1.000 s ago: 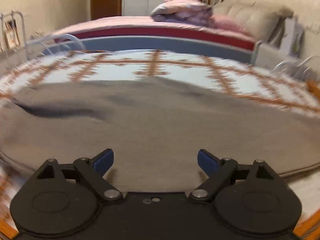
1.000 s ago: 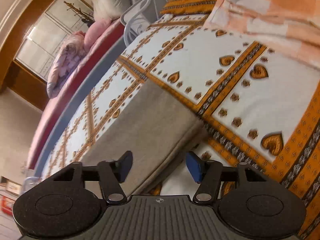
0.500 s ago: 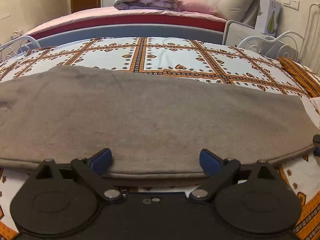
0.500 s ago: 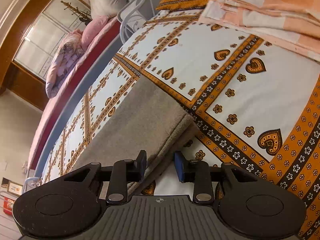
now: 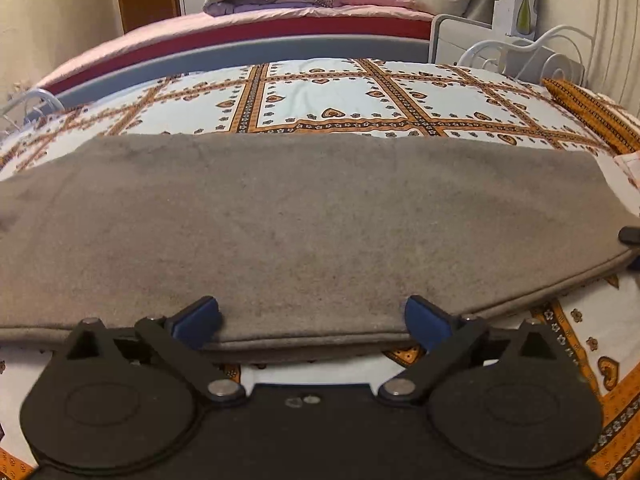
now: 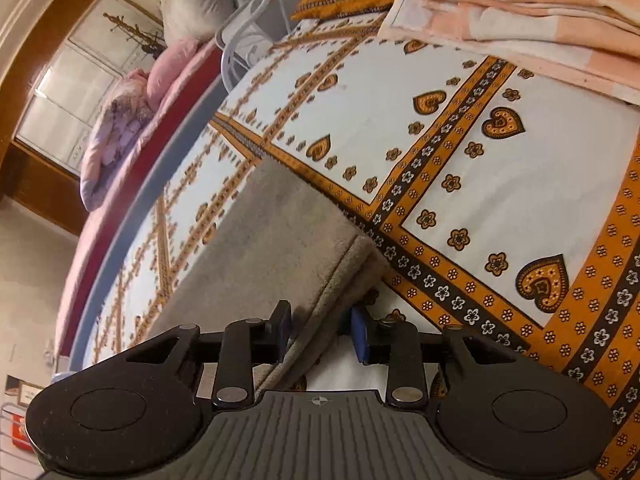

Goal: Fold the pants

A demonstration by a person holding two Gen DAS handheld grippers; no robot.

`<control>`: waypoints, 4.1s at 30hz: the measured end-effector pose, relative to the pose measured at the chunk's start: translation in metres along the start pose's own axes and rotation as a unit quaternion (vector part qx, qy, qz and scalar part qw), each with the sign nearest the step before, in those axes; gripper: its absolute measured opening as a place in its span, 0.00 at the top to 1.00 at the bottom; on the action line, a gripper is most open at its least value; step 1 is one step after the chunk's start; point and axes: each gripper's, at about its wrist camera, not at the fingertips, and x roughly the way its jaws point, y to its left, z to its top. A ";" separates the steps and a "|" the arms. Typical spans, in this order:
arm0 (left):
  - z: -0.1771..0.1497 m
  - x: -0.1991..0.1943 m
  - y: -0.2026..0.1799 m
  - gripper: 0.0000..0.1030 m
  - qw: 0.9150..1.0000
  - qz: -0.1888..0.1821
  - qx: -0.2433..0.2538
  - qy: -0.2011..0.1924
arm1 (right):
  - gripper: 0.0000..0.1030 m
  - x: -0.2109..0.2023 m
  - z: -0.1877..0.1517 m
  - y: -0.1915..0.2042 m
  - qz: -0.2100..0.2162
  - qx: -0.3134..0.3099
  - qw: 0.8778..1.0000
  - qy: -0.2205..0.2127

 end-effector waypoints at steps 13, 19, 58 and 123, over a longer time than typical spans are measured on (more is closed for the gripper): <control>0.002 -0.034 0.263 0.35 0.996 0.055 -0.071 -0.024 | 0.89 -0.016 -0.088 0.185 0.093 -0.277 0.955 -0.059; -0.025 -0.069 0.379 0.31 0.982 0.105 -0.154 -0.022 | 0.89 0.028 -0.218 0.300 0.190 -0.394 0.899 0.026; 0.000 -0.022 0.233 0.92 0.999 -0.026 0.021 -0.003 | 0.50 0.033 -0.261 0.268 0.147 -0.432 0.886 0.087; -0.051 -0.050 0.522 0.77 0.954 -0.020 -0.288 -0.085 | 0.49 0.061 -0.344 0.319 0.177 -0.519 0.833 0.071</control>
